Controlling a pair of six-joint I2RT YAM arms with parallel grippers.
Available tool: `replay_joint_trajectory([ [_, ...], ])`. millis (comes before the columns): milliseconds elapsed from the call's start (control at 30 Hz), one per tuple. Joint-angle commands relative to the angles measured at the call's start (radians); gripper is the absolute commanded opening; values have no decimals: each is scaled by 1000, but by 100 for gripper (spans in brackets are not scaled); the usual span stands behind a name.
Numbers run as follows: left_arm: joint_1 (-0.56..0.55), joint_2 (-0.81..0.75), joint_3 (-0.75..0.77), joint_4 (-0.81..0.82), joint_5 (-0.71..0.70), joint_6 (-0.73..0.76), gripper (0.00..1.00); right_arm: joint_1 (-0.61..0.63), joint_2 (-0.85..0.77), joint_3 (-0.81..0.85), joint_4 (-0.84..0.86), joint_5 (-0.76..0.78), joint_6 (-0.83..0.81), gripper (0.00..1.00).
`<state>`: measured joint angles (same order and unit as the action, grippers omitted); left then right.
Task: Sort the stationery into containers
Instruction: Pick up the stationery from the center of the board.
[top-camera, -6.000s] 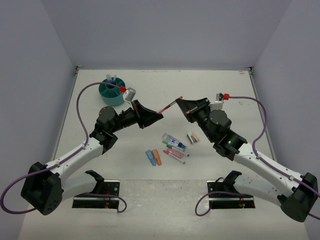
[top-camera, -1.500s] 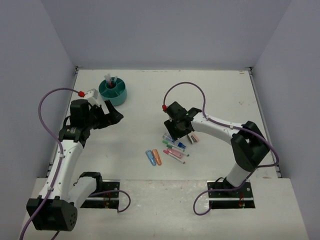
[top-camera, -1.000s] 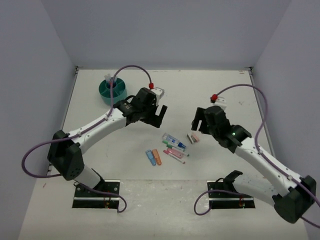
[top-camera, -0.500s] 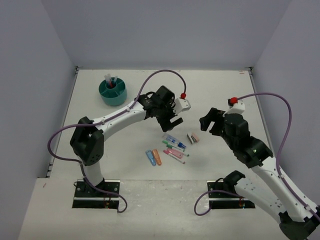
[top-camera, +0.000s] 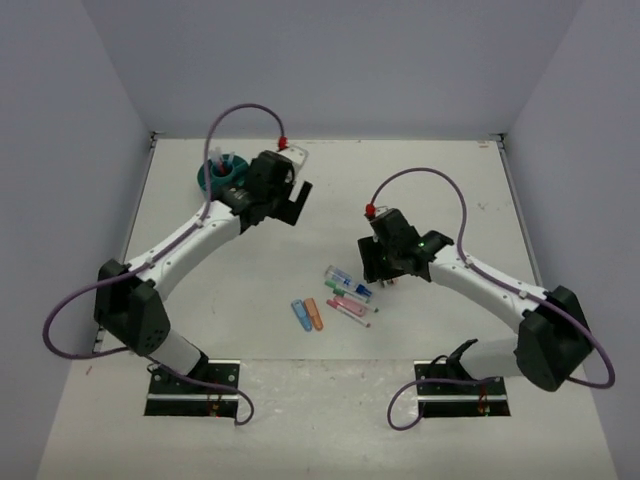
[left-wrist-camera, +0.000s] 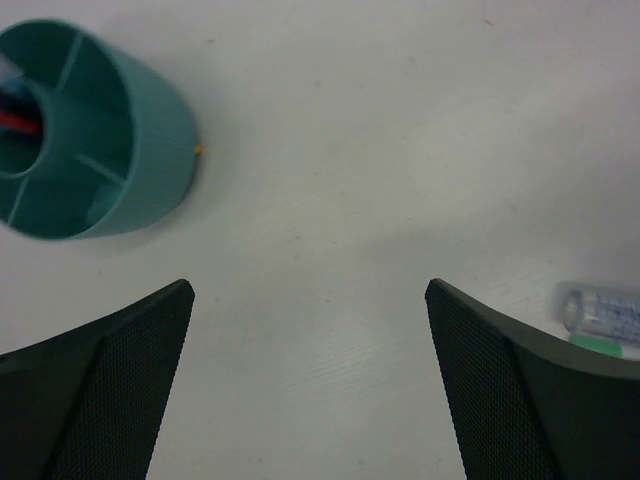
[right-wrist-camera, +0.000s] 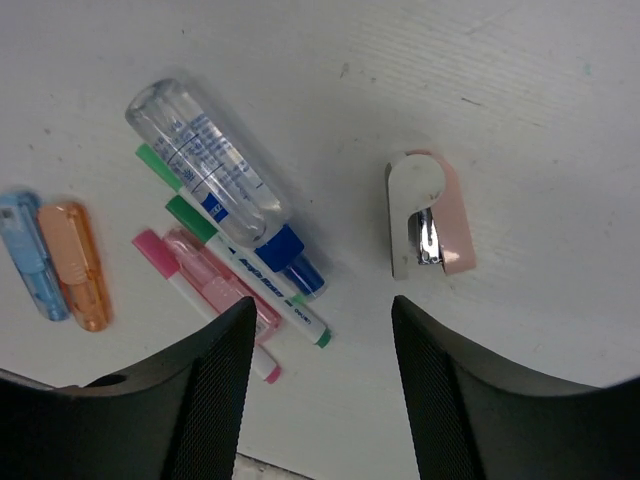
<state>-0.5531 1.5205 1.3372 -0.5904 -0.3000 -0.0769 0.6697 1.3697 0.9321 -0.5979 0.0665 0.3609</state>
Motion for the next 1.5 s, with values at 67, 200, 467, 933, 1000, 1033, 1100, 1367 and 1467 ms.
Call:
replay_joint_trajectory([
  [67, 50, -169, -81, 13, -8, -110, 100, 60, 185, 146, -30, -1, -128, 51],
  [200, 50, -203, -114, 16, 15, -103, 100, 80, 237, 158, -34, -5, -141, 47],
  [467, 48, -223, -135, 28, 49, -96, 100, 90, 284, 151, -60, -5, -154, 36],
  [933, 50, -250, -162, 44, 156, -56, 100, 90, 411, 204, -46, 38, -187, 33],
  [1000, 50, -252, -164, 44, 170, -52, 100, 90, 426, 216, -46, 46, -196, 33],
  [1033, 50, -254, -166, 43, 179, -48, 100, 90, 440, 224, -46, 49, -200, 32],
  [1100, 50, -257, -169, 46, 196, -45, 100, 90, 453, 236, -48, 63, -206, 26],
  [1367, 50, -281, -184, 116, 308, -15, 100, 89, 371, 293, -88, 77, -237, 0],
  [1467, 50, -344, -217, 238, 369, -3, 100, 88, 317, 355, -167, -63, -308, 0],
])
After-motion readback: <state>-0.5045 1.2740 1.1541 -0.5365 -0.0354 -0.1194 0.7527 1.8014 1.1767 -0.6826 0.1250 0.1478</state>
